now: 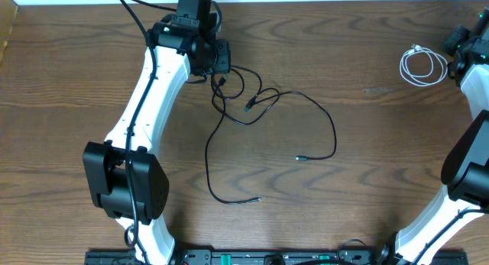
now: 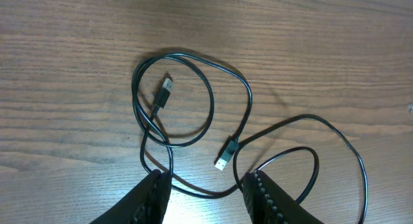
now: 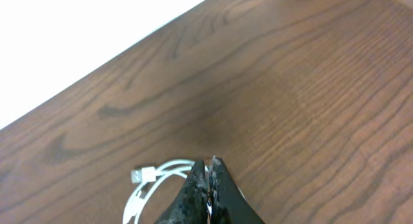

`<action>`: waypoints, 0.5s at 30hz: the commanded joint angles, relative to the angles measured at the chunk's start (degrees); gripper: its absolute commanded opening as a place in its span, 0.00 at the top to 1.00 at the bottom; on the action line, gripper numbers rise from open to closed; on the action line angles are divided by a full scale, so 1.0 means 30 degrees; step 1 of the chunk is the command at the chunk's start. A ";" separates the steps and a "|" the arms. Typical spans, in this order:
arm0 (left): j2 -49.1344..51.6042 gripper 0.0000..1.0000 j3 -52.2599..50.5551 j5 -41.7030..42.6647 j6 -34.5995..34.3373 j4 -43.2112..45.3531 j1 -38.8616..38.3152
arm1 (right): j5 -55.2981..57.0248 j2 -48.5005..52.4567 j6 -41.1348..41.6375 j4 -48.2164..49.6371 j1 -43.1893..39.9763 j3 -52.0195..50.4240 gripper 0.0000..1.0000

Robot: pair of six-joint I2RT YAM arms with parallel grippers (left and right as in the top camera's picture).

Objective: Untangle cables

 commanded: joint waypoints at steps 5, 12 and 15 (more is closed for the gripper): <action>0.0321 0.57 -0.0168 -0.0248 0.0102 0.0095 -0.0073 | -0.4350 0.0226 -0.1188 -0.2790 -0.0189 0.0015 0.76; 0.0321 0.57 -0.0168 -0.0248 0.0109 0.0087 -0.0073 | -0.4430 0.0233 -0.1268 -0.8648 -0.0051 -0.0095 0.61; 0.0321 0.57 -0.0168 -0.0248 0.0102 0.0102 -0.0073 | -0.4422 0.0240 -0.1282 -0.9500 -0.0029 -0.0510 0.61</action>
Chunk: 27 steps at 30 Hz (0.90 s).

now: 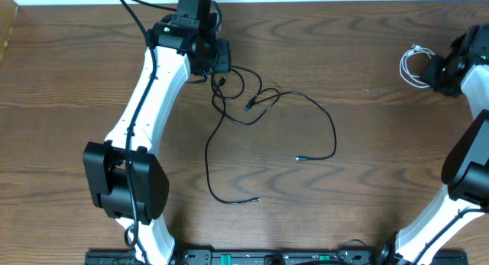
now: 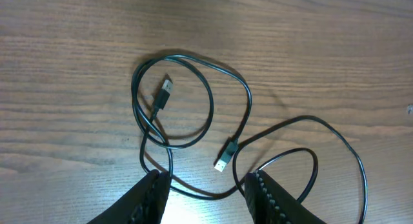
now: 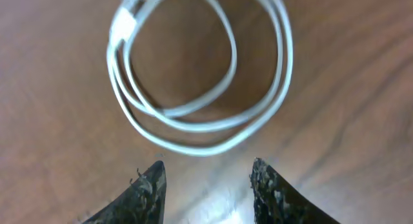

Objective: Untangle cables

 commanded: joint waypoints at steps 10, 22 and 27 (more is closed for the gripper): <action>0.0321 0.57 -0.0160 -0.0248 0.0029 0.0044 -0.0073 | 0.0656 0.0182 -0.1005 0.0131 0.0153 -0.2463 0.62; 0.0321 0.57 -0.0160 -0.0248 0.0029 0.0036 -0.0073 | 0.2659 0.1042 -0.0954 0.5479 0.0146 -0.4204 0.61; 0.0321 0.57 -0.0160 -0.0255 -0.0211 0.0036 -0.0073 | 0.4947 0.3395 0.1297 0.8655 0.0095 -0.4197 0.58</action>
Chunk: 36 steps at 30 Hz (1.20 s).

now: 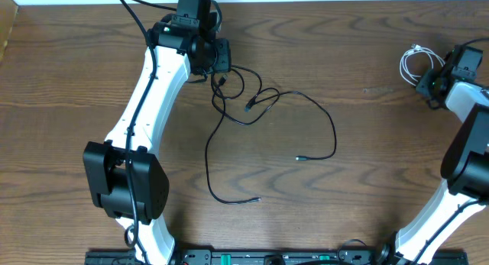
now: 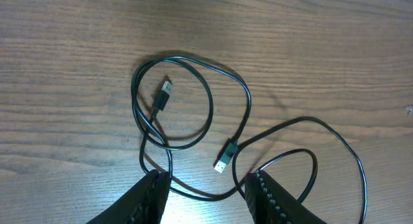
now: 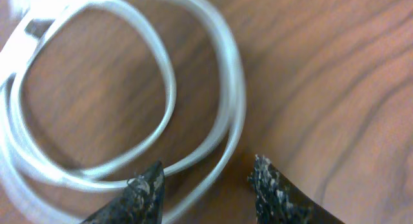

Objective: Untangle cables

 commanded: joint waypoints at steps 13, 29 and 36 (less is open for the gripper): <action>0.0306 0.56 -0.0160 -0.0248 -0.1137 -0.0044 -0.0073 | 0.3067 0.5450 0.4663 0.2324 -0.1260 0.2353 0.55; 0.0306 0.51 -0.0160 -0.0248 -0.0991 -0.0007 -0.0073 | -0.5333 0.4583 0.0503 -0.8422 -0.1931 1.1846 0.02; 0.0313 0.35 -0.0168 0.0911 0.1486 -0.0044 -0.0073 | -1.0258 0.1129 -0.2412 -1.3296 -0.0175 1.2437 0.01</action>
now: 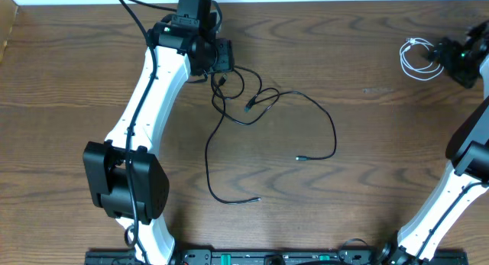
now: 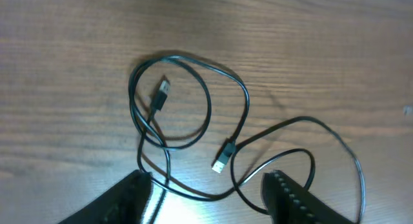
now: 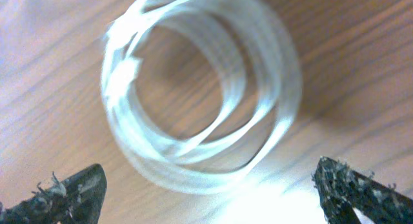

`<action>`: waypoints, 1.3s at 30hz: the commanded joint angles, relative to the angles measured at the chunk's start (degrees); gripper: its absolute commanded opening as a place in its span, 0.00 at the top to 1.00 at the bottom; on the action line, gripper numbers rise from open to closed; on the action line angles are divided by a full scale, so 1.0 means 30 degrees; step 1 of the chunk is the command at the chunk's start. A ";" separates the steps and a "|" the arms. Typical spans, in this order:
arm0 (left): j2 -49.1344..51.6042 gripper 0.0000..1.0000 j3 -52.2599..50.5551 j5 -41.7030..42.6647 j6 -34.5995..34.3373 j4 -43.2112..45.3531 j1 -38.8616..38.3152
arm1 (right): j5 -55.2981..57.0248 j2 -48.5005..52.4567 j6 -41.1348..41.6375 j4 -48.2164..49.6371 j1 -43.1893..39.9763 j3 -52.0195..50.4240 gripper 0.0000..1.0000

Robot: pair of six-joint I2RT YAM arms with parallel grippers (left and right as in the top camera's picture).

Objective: Untangle cables

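Observation:
A thin black cable lies in tangled loops at mid-table; its knot sits under my left gripper. In the left wrist view the loops and two plugs lie flat on the wood, and the left gripper hangs open above them, touching nothing. A white coiled cable lies at the far right. My right gripper is just to its right. Seen from the right wrist, the coil is blurred and the gripper stands wide open over it.
The dark wood table ends at a white back edge behind both grippers. One black cable end and another trail toward the table's front. The white left arm runs diagonally across the left side.
Both grippers' jaws stand wider apart. The right gripper has shifted up and back beside the white coil, which now shows whole in its wrist view. The black cable has not moved.
The right gripper was shut beside the white coil at the far right. Then it was open over the coil, then close to its rim, and now it is wide open facing the whole coil. The left gripper stayed open over the black tangle throughout.

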 commanded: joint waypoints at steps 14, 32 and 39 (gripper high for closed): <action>0.0291 0.25 -0.0189 0.0801 0.2535 -0.0612 0.2492 | -0.7810 -0.2076 -0.5508 -0.2565 0.8582 -0.0488 0.01; 0.0284 0.25 -0.0189 0.1792 0.2543 -0.1362 0.4262 | -1.2422 0.0940 -1.2568 -0.2455 1.4804 -0.0612 0.04; 0.0291 0.25 -0.0189 0.1785 0.2535 -0.1362 0.4262 | -1.2276 0.0962 -1.2983 -0.3293 1.4877 -0.0648 0.43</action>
